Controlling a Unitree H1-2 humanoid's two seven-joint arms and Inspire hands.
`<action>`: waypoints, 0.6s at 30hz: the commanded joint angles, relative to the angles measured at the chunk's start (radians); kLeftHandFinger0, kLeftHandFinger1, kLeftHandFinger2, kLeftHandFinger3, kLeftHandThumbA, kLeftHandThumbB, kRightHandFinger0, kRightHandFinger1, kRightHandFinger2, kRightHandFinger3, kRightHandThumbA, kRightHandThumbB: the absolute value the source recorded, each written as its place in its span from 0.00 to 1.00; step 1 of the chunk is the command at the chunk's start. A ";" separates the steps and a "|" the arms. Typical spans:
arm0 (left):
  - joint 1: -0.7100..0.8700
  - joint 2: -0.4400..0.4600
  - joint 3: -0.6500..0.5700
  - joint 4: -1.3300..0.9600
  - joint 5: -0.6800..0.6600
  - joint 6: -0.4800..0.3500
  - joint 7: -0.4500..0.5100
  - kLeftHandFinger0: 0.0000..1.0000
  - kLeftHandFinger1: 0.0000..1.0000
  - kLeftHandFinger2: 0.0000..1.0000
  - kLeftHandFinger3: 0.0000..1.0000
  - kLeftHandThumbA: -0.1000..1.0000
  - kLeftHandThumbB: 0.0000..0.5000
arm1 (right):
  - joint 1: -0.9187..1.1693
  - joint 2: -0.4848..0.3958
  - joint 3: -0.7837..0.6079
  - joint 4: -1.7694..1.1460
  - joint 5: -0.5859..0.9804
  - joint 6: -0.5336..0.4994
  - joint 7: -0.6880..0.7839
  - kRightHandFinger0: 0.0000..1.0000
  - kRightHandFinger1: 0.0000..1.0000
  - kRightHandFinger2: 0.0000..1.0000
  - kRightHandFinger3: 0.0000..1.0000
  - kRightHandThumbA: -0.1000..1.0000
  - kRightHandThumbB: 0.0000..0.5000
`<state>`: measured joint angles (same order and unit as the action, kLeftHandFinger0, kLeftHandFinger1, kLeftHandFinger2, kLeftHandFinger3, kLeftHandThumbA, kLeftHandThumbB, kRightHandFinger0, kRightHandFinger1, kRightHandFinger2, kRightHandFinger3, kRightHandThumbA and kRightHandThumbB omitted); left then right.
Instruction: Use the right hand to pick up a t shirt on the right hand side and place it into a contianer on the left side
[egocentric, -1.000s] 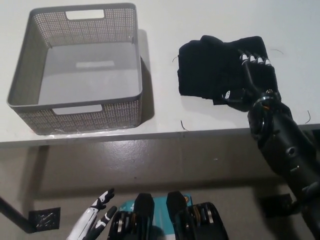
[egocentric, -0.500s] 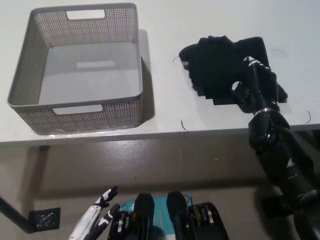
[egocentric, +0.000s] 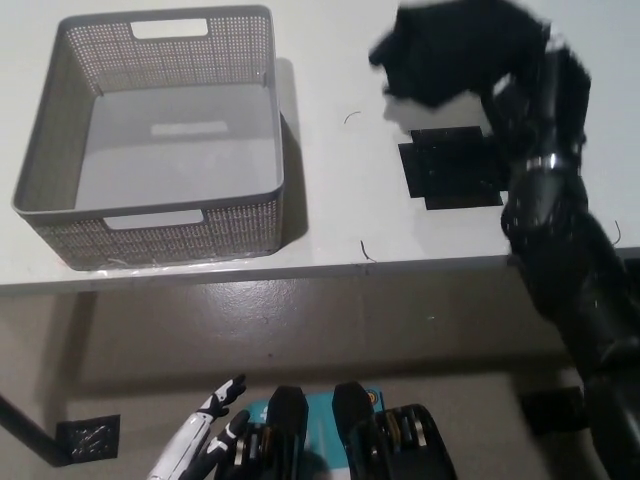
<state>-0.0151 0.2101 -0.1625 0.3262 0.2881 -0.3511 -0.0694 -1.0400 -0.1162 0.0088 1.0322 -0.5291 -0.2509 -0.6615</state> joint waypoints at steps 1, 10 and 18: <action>-0.019 -0.002 -0.008 -0.020 0.018 0.004 0.007 1.00 1.00 1.00 1.00 1.00 0.98 | -0.158 0.024 -0.028 -0.135 0.059 0.008 -0.056 0.45 0.55 0.68 0.73 0.00 0.32; -0.019 0.016 -0.021 -0.041 0.051 0.017 -0.003 1.00 1.00 1.00 1.00 1.00 0.92 | -0.174 0.078 0.000 -0.259 0.081 -0.032 -0.002 0.43 0.54 0.65 0.69 0.00 0.36; -0.030 0.009 -0.035 -0.025 0.030 0.007 -0.023 1.00 1.00 1.00 1.00 1.00 0.79 | -0.172 0.149 0.054 -0.292 0.124 -0.050 0.113 0.44 0.57 0.70 0.71 0.00 0.39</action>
<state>-0.0278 0.2125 -0.1861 0.3108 0.3233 -0.3291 -0.0768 -1.1549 0.0074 0.0343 0.7963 -0.4337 -0.2505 -0.6064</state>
